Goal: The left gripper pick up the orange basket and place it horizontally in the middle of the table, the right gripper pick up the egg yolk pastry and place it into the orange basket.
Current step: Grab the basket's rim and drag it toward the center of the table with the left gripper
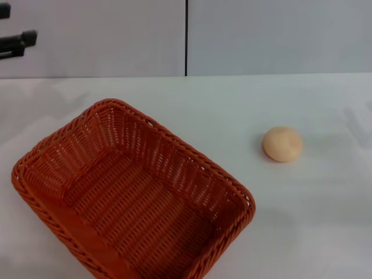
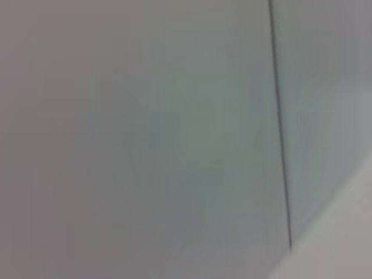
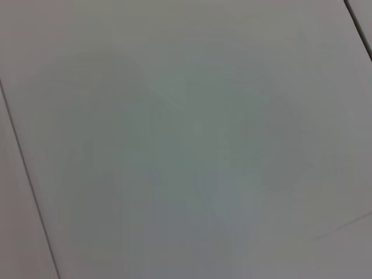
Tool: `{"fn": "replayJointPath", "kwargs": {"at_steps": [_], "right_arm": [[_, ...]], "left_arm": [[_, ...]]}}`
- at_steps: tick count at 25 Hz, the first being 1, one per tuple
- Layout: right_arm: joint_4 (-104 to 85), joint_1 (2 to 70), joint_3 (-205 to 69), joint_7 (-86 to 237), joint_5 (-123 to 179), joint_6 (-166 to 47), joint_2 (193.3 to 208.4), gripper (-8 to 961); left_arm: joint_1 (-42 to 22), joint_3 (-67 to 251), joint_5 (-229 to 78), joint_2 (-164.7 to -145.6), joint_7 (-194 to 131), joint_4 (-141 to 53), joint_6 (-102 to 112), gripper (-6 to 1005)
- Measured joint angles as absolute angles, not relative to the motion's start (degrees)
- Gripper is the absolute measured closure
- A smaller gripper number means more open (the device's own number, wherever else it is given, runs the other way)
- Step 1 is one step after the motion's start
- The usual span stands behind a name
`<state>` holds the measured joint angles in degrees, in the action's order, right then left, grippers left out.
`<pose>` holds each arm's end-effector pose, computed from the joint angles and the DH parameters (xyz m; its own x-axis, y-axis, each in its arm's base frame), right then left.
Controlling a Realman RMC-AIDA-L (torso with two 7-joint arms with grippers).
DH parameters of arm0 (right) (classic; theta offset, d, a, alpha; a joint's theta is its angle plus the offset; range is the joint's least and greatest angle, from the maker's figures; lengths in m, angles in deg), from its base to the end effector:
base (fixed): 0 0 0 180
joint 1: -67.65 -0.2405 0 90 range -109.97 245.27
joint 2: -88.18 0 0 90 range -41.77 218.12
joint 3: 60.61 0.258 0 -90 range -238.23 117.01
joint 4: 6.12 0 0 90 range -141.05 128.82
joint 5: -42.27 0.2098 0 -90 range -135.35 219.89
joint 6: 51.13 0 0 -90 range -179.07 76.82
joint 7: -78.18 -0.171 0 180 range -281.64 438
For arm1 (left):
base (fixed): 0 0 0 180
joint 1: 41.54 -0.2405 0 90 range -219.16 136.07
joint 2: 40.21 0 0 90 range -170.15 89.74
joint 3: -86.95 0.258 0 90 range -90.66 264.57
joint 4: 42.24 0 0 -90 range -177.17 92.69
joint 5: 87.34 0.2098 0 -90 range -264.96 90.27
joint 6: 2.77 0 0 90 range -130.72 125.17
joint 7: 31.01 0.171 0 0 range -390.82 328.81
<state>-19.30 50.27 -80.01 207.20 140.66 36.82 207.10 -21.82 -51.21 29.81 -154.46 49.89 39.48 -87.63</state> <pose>0.3375 0.2983 0.0284 0.4148 0.0082 -0.9099 -0.8276 -0.4124 -0.3809 -0.2514 0.3600 0.1412 0.9375 0.2114 0.2765 0.3440 -0.6833 -0.6441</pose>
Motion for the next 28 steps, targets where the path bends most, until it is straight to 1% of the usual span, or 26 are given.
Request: {"fn": "replayJointPath", "kwargs": {"at_steps": [2, 3, 4, 7, 8, 9, 11, 12, 16, 28], "right_arm": [[-19.3, 50.3, -80.0, 207.2, 140.7, 36.7, 207.1, 298], [-19.3, 50.2, -80.0, 207.3, 140.9, 36.2, 207.11, 298], [-19.3, 50.2, -80.0, 207.3, 140.9, 36.2, 207.11, 298], [-18.9, 49.7, -79.9, 207.4, 141.3, 35.4, 207.17, 298], [-18.6, 49.2, -79.9, 207.6, 141.4, 35.2, 207.18, 298], [-18.6, 49.2, -79.9, 207.6, 141.4, 35.2, 207.18, 298], [-18.4, 48.8, -79.9, 207.8, 141.4, 35.0, 207.18, 298], [-18.3, 48.6, -80.0, 207.8, 141.4, 34.8, 207.18, 298], [-18.3, 48.1, -80.1, 207.8, 141.4, 34.3, 207.18, 298], [-18.2, 48.5, -80.0, 207.8, 141.4, 34.3, 207.18, 299]], "left_arm": [[-20.2, -51.1, 36.3, -154.42, 46.1, 43.3, -90.0, 291], [-18.4, -51.0, 43.1, -154.49, 42.7, 46.9, -93.1, 291], [-18.4, -51.0, 43.1, -154.49, 42.7, 46.9, -93.1, 291], [-14.6, -50.8, 53.9, -155.16, 38.3, 51.3, -100.4, 291], [-12.6, -50.5, 58.9, -155.85, 36.8, 53.1, -105.1, 291], [-12.6, -50.5, 58.9, -155.85, 36.8, 53.1, -105.1, 292], [-11.9, -49.3, 62.3, -156.59, 36.1, 54.2, -107.7, 292], [-11.6, -47.6, 64.9, -157.28, 35.0, 55.0, -109.2, 292], [-11.7, -44.3, 67.0, -158.06, 31.8, 56.5, -111.4, 292], [-11.9, -40.0, 66.4, -158.31, 23.7, 57.5, -117.0, 294]]}}
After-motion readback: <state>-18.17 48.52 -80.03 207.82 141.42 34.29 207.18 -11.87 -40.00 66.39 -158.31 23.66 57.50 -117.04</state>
